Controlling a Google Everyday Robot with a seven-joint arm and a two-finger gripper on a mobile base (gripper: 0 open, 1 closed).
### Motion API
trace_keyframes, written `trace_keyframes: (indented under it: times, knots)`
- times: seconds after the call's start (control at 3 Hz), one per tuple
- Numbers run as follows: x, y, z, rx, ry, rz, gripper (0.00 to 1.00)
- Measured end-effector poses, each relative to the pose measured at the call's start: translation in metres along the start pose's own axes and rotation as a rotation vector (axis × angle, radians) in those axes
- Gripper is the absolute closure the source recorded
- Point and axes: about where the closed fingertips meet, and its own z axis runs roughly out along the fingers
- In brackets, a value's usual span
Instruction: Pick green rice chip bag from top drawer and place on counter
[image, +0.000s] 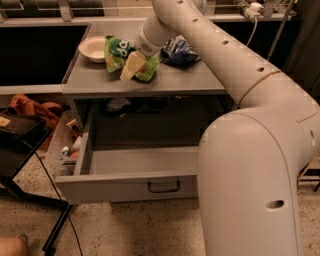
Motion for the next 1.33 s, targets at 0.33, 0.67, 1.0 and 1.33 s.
trace_keyframes:
  times: [0.33, 0.67, 1.0, 1.33]
  knots:
    - [0.017, -0.003, -0.023, -0.013, 0.016, 0.006, 0.0]
    - [0.04, -0.006, -0.05, -0.018, 0.039, 0.004, 0.0]
    - [0.06, -0.007, -0.078, -0.004, 0.058, 0.003, 0.0]
    - [0.085, 0.002, -0.119, 0.015, 0.079, -0.006, 0.0]
